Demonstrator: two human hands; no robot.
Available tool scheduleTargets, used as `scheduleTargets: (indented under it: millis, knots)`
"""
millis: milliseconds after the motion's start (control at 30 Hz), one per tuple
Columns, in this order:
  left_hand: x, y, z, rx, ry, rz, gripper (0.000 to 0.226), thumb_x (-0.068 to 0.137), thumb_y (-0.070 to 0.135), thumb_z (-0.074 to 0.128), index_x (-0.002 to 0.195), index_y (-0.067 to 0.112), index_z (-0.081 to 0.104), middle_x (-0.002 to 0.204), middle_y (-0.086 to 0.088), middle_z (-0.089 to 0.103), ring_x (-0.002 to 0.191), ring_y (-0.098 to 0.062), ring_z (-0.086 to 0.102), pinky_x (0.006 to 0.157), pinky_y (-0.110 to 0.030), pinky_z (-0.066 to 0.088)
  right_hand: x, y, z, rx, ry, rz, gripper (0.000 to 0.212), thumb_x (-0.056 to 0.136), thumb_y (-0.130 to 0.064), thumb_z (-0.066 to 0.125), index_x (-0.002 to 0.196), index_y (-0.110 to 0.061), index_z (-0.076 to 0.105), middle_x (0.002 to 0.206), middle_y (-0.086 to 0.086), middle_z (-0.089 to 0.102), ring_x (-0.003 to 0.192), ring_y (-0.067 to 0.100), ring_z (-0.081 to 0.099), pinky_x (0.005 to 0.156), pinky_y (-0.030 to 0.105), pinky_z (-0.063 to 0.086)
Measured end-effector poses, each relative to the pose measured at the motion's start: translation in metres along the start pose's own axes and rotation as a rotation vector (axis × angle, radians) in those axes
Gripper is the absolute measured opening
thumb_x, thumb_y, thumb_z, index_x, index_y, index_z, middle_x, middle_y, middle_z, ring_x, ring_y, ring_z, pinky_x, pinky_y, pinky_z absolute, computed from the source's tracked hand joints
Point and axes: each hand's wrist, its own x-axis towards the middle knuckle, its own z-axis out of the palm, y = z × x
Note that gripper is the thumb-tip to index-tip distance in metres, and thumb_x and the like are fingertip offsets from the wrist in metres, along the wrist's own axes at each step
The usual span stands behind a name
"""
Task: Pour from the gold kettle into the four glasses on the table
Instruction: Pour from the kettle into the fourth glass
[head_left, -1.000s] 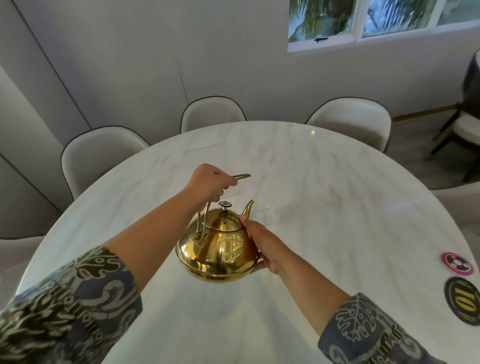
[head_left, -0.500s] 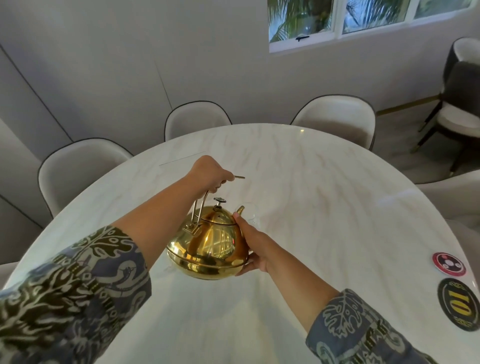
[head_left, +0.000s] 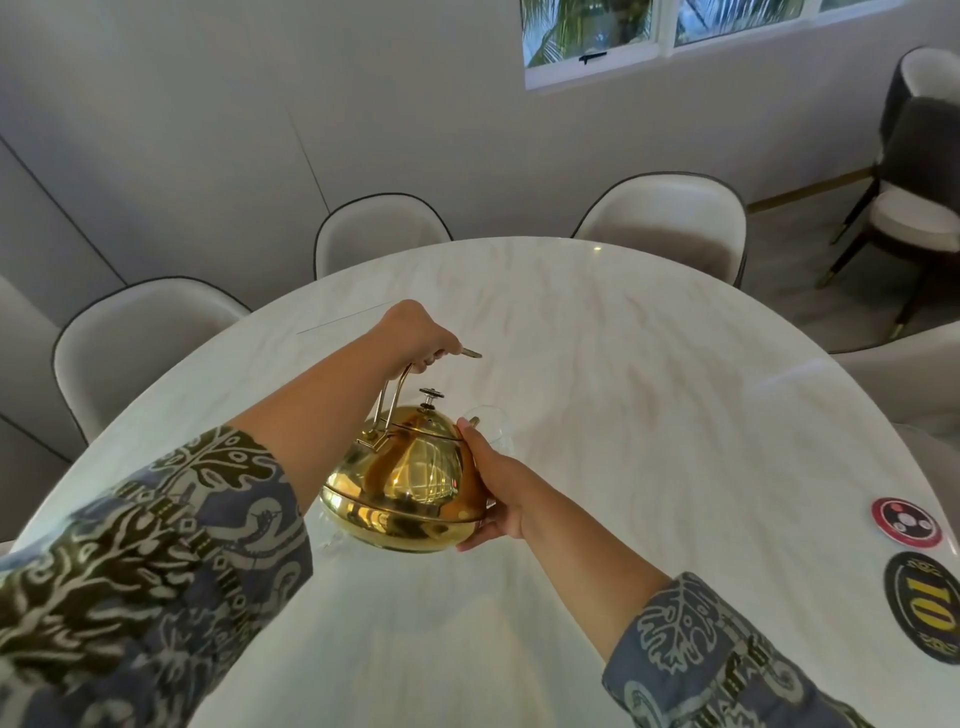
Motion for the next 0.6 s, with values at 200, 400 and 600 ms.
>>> scheduleTargets:
  millis: [200,400,600]
  knots:
    - [0.0032,0.0017,-0.0029,0.071,-0.039,0.004,0.031,0.086,0.008,0.064,0.057,0.005,0.052,0.056,-0.004,0.046,0.044,-0.012,0.037,0.035,-0.013,0.028,0.0009,-0.0018,0.0067,0.030,-0.013,0.040,0.073,0.084,-0.072,0.042,0.137,-0.022,0.043,0.134,0.015,0.053,0.115,0.040,0.058,0.085,0.053,0.054]
    - [0.0062,0.0034,-0.0024,0.118,-0.052,0.000,0.034,0.086,0.011,0.064,0.055,0.006,0.050,0.054,-0.004,0.045,0.044,-0.011,0.035,0.037,-0.014,0.027,0.0026,-0.0020,0.0080,0.055,-0.022,0.044,0.070,0.086,-0.070,0.041,0.138,-0.023,0.041,0.136,0.015,0.050,0.118,0.041,0.056,0.087,0.054,0.053]
    - [0.0082,0.0076,-0.0013,0.145,-0.074,-0.005,0.035,0.087,0.013,0.064,0.055,0.007,0.049,0.055,-0.003,0.045,0.044,-0.011,0.035,0.041,-0.015,0.028,0.0043,-0.0027,0.0096,0.084,-0.034,0.055,0.072,0.085,-0.071,0.041,0.140,-0.024,0.039,0.137,0.018,0.050,0.117,0.042,0.056,0.084,0.054,0.053]
